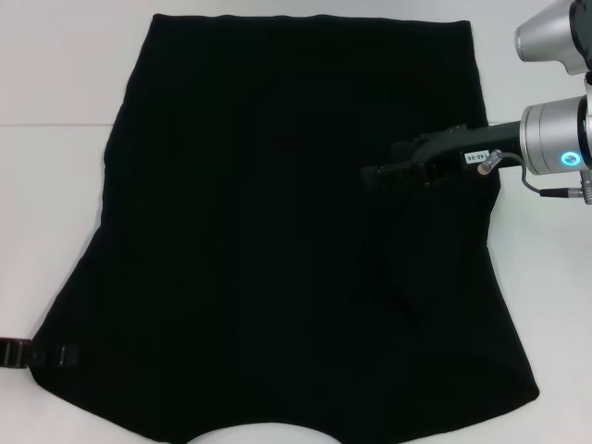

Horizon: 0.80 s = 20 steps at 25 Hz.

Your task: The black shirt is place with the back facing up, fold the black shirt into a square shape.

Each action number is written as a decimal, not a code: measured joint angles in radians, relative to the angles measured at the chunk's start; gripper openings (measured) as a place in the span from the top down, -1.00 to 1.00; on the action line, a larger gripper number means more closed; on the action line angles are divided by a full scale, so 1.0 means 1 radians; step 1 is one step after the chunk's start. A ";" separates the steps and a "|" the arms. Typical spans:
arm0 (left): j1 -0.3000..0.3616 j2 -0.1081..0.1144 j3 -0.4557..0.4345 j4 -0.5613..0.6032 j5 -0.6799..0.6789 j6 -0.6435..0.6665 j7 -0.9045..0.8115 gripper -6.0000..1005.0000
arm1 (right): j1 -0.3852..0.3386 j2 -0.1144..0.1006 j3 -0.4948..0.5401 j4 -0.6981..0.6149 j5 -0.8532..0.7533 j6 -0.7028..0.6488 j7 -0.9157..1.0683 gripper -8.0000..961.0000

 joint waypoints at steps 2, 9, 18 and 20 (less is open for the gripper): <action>-0.007 0.004 -0.007 -0.012 0.004 -0.005 -0.002 -0.45 | 0.001 -0.001 -0.002 0.000 0.000 0.000 -0.001 -0.65; -0.008 0.004 -0.011 -0.011 0.004 -0.010 -0.011 0.02 | 0.000 -0.002 -0.003 -0.002 0.000 0.000 -0.001 -0.65; -0.014 0.010 -0.066 -0.011 -0.015 -0.006 -0.031 0.60 | -0.029 -0.015 -0.005 -0.002 -0.009 -0.019 0.029 -0.61; -0.015 0.011 -0.077 -0.015 -0.028 -0.003 -0.035 0.76 | -0.049 -0.024 -0.004 -0.003 -0.010 -0.034 0.047 -0.60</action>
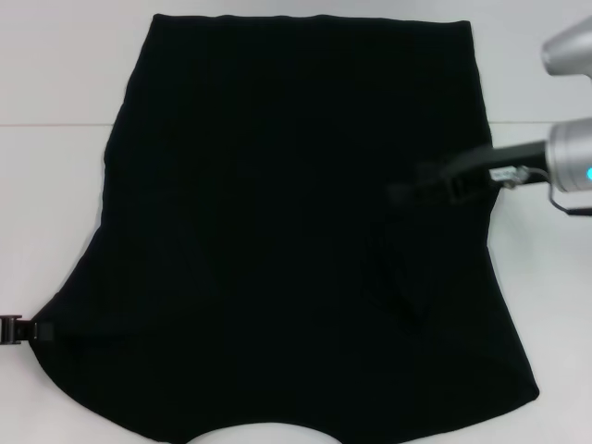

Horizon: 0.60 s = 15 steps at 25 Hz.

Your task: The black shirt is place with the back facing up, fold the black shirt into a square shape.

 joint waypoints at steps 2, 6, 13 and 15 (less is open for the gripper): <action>0.001 -0.002 -0.001 -0.005 -0.005 0.001 0.001 0.86 | -0.026 -0.011 0.005 -0.001 0.003 -0.023 0.012 -0.59; 0.006 -0.005 -0.001 -0.022 -0.011 0.009 0.006 0.95 | -0.087 -0.043 0.009 -0.009 0.006 -0.124 0.057 -0.58; 0.018 -0.009 -0.002 -0.035 -0.078 0.070 0.033 0.94 | -0.198 -0.117 0.002 -0.035 -0.037 -0.310 0.178 -0.55; 0.018 -0.010 -0.001 -0.045 -0.085 0.074 0.040 0.94 | -0.221 -0.128 0.008 -0.036 -0.071 -0.330 0.196 -0.54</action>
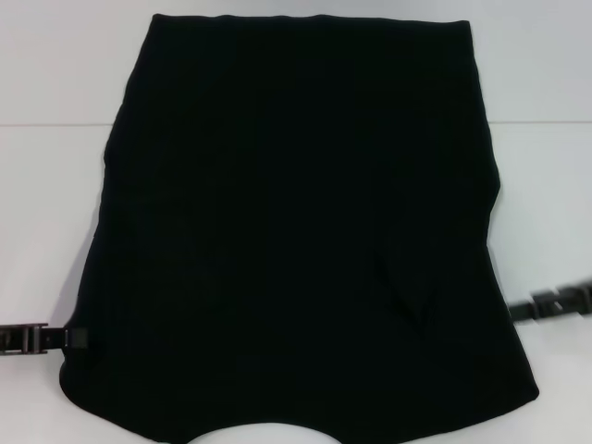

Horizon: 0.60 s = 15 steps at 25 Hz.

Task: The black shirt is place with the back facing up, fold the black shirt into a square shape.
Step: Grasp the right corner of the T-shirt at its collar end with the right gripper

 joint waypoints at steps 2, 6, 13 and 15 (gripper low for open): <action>-0.002 0.000 0.002 -0.009 -0.001 0.002 0.006 0.94 | -0.016 -0.003 0.004 0.001 -0.020 -0.011 0.006 -0.54; -0.006 0.001 0.008 -0.017 -0.002 0.002 0.015 0.95 | -0.038 -0.006 0.001 0.009 -0.034 -0.023 0.002 -0.52; -0.007 0.001 0.010 -0.019 -0.002 0.001 0.022 0.95 | -0.047 0.012 -0.006 0.016 -0.071 -0.036 -0.002 -0.49; -0.007 0.001 0.010 -0.019 -0.002 -0.001 0.022 0.95 | -0.044 0.015 -0.007 0.021 -0.084 -0.037 -0.001 -0.49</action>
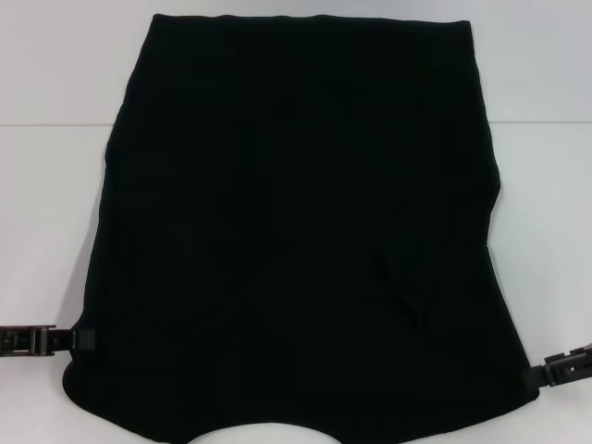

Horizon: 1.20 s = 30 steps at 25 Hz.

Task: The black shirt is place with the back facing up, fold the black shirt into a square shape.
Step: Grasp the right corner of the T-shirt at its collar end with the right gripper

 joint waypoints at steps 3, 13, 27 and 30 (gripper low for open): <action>0.001 0.000 0.001 -0.001 0.000 -0.002 0.000 0.95 | 0.004 0.005 0.000 0.003 -0.012 -0.001 0.002 -0.48; 0.001 -0.001 0.000 -0.002 -0.001 -0.007 0.003 0.94 | 0.039 0.038 -0.013 0.005 -0.068 0.004 0.012 -0.44; -0.002 0.002 -0.001 -0.011 -0.001 -0.019 0.011 0.94 | 0.075 0.062 -0.012 0.004 -0.078 -0.021 0.015 -0.39; -0.001 0.002 -0.002 -0.013 -0.001 -0.020 0.012 0.94 | 0.077 0.063 -0.011 0.002 -0.078 -0.021 0.024 -0.38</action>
